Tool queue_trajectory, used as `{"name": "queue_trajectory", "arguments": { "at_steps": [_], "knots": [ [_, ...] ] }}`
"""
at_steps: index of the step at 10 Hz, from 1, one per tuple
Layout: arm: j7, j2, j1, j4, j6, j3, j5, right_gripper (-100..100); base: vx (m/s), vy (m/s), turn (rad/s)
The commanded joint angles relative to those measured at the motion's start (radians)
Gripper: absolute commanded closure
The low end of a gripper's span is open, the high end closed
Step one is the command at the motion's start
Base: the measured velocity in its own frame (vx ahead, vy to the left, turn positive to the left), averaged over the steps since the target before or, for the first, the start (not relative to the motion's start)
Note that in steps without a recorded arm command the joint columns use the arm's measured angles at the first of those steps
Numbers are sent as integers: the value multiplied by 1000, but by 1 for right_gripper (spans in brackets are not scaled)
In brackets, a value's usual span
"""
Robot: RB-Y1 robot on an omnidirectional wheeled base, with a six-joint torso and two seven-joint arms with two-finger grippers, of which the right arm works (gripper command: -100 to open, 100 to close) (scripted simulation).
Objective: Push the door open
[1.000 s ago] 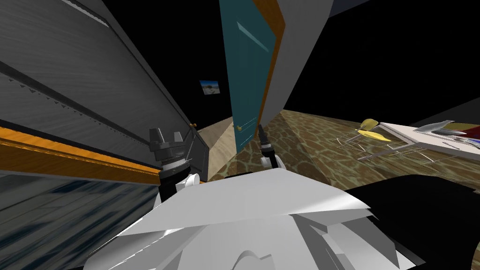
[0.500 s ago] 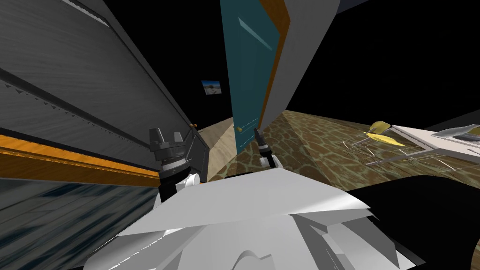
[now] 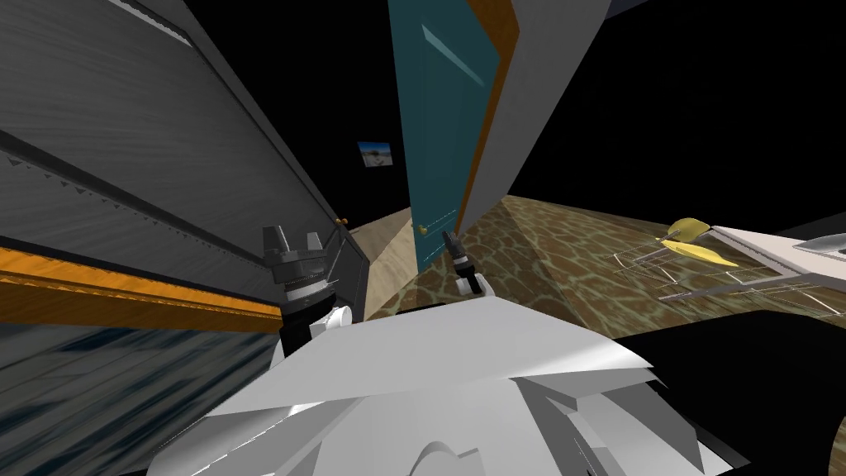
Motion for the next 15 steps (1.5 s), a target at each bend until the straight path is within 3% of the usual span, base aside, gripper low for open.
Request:
{"name": "queue_trajectory", "arguments": {
  "at_steps": [1,5,8,10,13,15],
  "knots": [
    [34,-4,-10,50,-10,2,14,-100,45,-36,45],
    [121,-13,-55,181,-37,2,48,-100,69,-51,62],
    [150,-16,-70,234,-46,2,59,-100,40,-33,38],
    [206,-20,-99,308,-64,2,81,-100,61,-40,65],
    [234,-23,-114,366,-72,2,91,-100,46,-46,39],
    [288,-27,-142,442,-89,2,112,-100,58,-41,60]
  ]
}}
